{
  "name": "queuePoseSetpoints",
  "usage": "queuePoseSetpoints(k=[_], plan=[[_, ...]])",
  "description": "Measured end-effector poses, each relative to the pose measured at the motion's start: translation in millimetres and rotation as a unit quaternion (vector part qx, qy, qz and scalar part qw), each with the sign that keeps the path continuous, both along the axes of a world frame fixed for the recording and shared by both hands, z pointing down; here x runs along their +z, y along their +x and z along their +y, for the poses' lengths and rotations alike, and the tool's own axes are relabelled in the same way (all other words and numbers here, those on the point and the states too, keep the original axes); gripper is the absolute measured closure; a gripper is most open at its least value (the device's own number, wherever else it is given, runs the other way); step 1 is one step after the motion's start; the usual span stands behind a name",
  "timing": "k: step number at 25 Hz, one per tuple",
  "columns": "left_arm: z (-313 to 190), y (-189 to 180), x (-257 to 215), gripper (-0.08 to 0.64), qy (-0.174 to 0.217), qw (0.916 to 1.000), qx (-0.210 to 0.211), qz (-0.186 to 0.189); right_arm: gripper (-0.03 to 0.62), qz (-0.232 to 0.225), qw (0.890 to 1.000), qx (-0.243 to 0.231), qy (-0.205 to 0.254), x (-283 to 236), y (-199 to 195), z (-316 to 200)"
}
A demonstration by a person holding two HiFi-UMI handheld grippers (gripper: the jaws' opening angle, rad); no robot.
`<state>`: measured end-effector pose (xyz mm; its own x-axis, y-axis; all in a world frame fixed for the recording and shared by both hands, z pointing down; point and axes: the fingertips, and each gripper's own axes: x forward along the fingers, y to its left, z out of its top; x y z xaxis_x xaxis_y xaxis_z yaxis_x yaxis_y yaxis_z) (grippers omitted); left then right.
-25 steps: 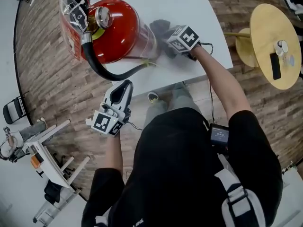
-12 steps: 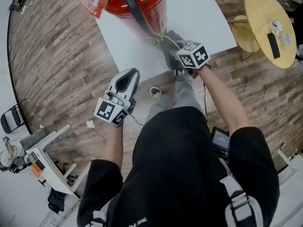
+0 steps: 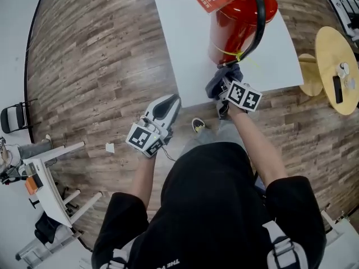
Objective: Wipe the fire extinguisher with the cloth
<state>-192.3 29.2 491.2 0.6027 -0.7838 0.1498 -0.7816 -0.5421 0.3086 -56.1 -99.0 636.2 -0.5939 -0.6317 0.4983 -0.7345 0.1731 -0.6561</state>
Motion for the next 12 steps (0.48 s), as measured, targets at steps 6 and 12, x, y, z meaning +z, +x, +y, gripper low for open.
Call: queuePoseSetpoints(k=[6,12], plan=[[11.5,-39.7,6.5,0.512,-0.005,0.9996,-0.027,-0.003,0.553,-0.052,0.998,0.021,-0.025,-7.7,-59.3,-2.8],[10.9,-56.3,7.5,0.512,-0.004,0.9993,-0.037,-0.004,0.552,-0.019,0.993,0.1,-0.055,7.1,-26.1,-24.0]])
